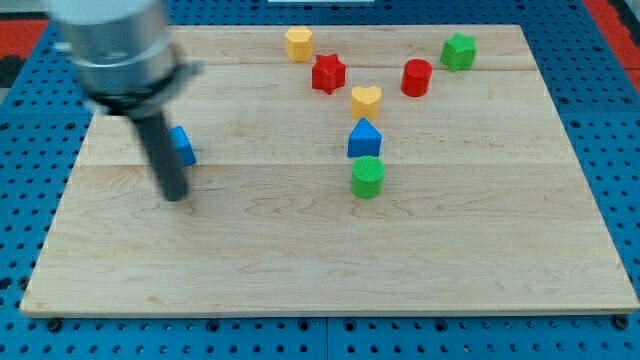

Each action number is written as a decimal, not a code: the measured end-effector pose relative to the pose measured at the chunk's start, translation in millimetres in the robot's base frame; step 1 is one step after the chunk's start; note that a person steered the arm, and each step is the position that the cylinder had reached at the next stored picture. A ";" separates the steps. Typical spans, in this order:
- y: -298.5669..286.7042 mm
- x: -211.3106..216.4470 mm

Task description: Place blue cube to the bottom of green circle

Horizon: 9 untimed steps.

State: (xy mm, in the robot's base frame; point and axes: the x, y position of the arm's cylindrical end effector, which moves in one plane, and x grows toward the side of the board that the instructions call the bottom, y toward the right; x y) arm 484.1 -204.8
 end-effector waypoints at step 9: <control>80.3 -77.4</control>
State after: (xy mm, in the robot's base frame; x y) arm 406.7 -124.5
